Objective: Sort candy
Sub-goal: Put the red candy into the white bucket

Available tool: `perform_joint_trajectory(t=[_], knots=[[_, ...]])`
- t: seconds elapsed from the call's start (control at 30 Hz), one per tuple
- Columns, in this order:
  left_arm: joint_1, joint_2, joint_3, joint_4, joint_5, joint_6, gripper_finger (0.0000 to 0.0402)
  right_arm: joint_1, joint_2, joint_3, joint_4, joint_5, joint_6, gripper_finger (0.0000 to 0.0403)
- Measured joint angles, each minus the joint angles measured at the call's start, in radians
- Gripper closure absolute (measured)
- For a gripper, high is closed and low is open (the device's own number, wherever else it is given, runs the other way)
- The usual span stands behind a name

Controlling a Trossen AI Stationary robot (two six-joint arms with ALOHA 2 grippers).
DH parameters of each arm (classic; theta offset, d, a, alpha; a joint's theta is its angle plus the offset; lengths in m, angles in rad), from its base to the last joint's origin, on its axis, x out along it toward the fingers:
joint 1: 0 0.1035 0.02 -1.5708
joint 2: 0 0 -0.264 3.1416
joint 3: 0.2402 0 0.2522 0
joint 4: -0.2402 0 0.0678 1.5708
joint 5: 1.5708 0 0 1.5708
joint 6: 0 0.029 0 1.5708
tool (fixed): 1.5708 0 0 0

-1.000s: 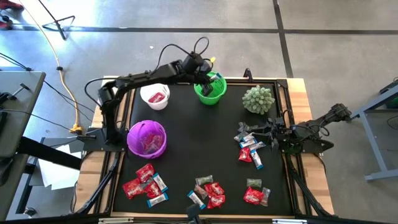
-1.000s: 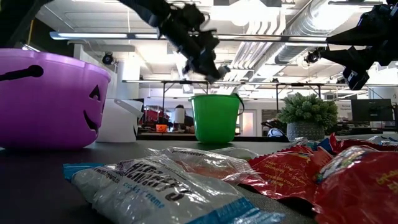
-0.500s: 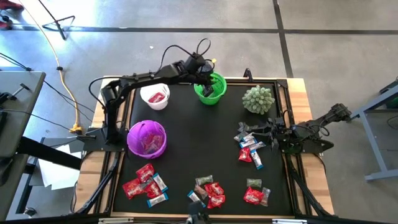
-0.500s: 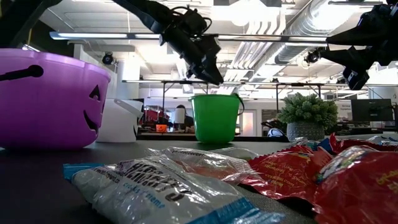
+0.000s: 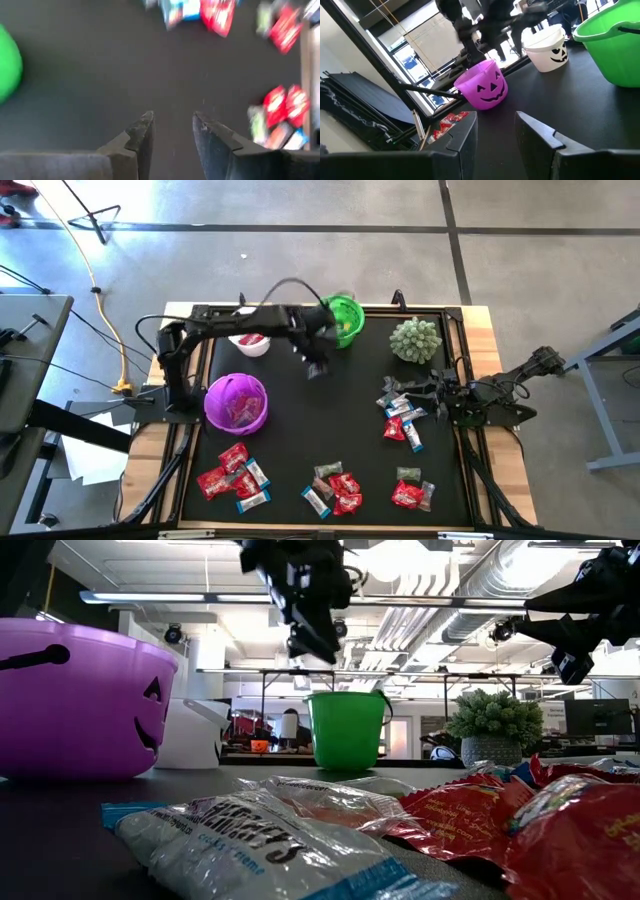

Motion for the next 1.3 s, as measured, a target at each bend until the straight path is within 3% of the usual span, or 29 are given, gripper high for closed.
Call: perform_joint_trajectory(t=[0.27, 0.47, 0.6, 0.9, 1.1, 1.3], knots=[[-0.181, -0.029, -0.001, -0.299, -0.191, -0.143, 0.0279, 0.0, 0.002, 0.0, 0.0, 0.0, 0.0, 0.0276], [-0.324, -0.121, -0.068, -0.324, -0.279, -0.345, 0.0279, 0.0, 0.009, 0.0, 0.0, 0.003, 0.0, 0.0276], [-0.44, -0.176, -0.096, -0.31, -0.39, -0.548, 0.0279, 0.0, 0.013, 0.0, 0.0, 0.002, 0.0, 0.0276], [-0.739, -0.201, -0.132, -0.336, -0.489, -1.123, 0.0279, 0.0, 0.013, 0.0, 0.0, 0.001, 0.0, 0.0276], [-0.901, -0.201, -0.178, -0.353, -0.507, -1.511, 0.0279, 0.0, 0.013, 0.0, 0.0, -0.001, 0.0, 0.0276], [-0.983, -0.201, -0.226, -0.373, -0.5, -1.764, 0.0279, 0.0, 0.013, 0.0, 0.0, -0.001, 0.0, 0.0276]])
